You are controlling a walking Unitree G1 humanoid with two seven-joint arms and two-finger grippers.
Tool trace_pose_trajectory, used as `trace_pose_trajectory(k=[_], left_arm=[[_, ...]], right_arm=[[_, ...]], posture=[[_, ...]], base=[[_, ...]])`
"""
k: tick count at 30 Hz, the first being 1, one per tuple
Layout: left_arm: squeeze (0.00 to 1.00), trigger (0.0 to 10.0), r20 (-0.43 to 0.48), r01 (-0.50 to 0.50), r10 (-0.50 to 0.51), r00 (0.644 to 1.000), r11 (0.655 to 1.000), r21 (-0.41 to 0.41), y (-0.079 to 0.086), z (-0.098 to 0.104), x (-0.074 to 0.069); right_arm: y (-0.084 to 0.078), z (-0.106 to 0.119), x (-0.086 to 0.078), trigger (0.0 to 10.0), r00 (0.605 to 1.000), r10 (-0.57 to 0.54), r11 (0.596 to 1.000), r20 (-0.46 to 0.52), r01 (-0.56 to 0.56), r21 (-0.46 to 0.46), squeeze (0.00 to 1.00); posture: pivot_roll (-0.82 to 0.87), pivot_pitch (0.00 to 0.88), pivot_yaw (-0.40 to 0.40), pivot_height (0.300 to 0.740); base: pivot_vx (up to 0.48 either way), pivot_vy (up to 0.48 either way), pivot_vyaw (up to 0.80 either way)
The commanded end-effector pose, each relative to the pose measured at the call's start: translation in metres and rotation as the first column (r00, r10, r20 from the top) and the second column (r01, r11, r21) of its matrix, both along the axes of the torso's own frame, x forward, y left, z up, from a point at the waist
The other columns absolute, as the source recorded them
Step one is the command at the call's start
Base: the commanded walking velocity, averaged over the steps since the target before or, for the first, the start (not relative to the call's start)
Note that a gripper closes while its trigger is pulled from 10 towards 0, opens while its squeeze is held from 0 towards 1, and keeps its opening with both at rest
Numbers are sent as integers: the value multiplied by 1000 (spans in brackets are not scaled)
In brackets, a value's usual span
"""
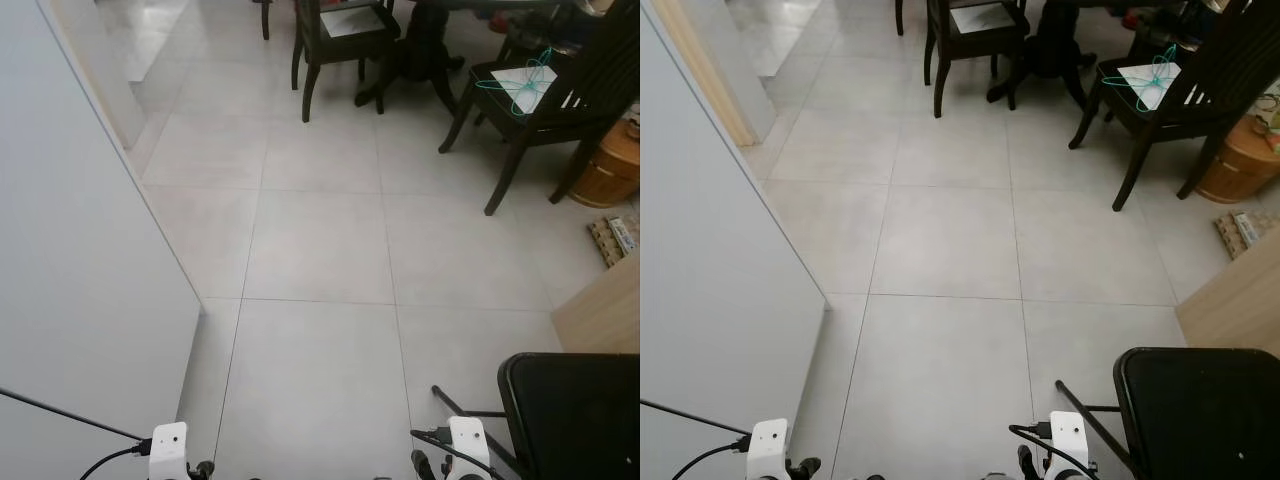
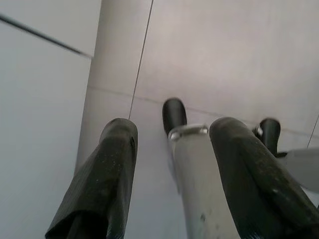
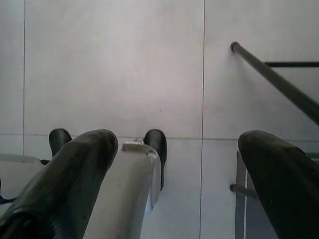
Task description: Restocking fridge
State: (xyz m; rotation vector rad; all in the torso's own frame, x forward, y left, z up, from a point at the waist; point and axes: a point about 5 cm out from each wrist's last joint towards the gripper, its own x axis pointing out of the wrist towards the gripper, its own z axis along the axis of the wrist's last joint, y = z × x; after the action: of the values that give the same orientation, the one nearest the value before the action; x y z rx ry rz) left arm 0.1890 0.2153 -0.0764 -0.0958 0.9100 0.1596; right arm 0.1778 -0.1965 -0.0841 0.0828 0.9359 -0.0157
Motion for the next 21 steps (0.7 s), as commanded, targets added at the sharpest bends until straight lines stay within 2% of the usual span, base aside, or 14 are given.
trace_pose_trajectory(k=[1, 4, 9, 14, 21], left_arm=[[0, 10000, 8, -17, 17, 1000, 1000, -4, 0, 0, -1], [0, 10000, 25, -20, 20, 999, 1000, -13, -2, 2, 4], [0, 10000, 44, -20, 21, 999, 1000, -9, -2, 4, 9], [0, 10000, 41, -24, 24, 999, 1000, -7, 1, 4, 7], [0, 10000, -1, 5, -5, 1000, 1000, 31, 3, -1, -4]], right_arm=[[-5, 0, -1, 10000, 1000, -19, 1000, -5, 19, -6, 0], [-7, 3, 3, 10000, 1000, -5, 1000, 6, 5, -6, 0], [-10, 4, 5, 10000, 1000, 13, 1000, 7, -13, -21, 0], [-9, 5, 8, 10000, 999, 22, 999, 24, -21, -27, 0], [-1, -4, -9, 10000, 1000, 10, 1000, -26, -11, -29, 0]], posture=[[-205, 36, -27, 740], [-181, 2, -38, 740], [-166, 0, -36, 740], [-167, 0, -28, 740], [-167, 0, -6, 740]], base=[[0, 0, 0], [0, 0, 0], [0, 0, 0], [0, 0, 0], [0, 0, 800]])
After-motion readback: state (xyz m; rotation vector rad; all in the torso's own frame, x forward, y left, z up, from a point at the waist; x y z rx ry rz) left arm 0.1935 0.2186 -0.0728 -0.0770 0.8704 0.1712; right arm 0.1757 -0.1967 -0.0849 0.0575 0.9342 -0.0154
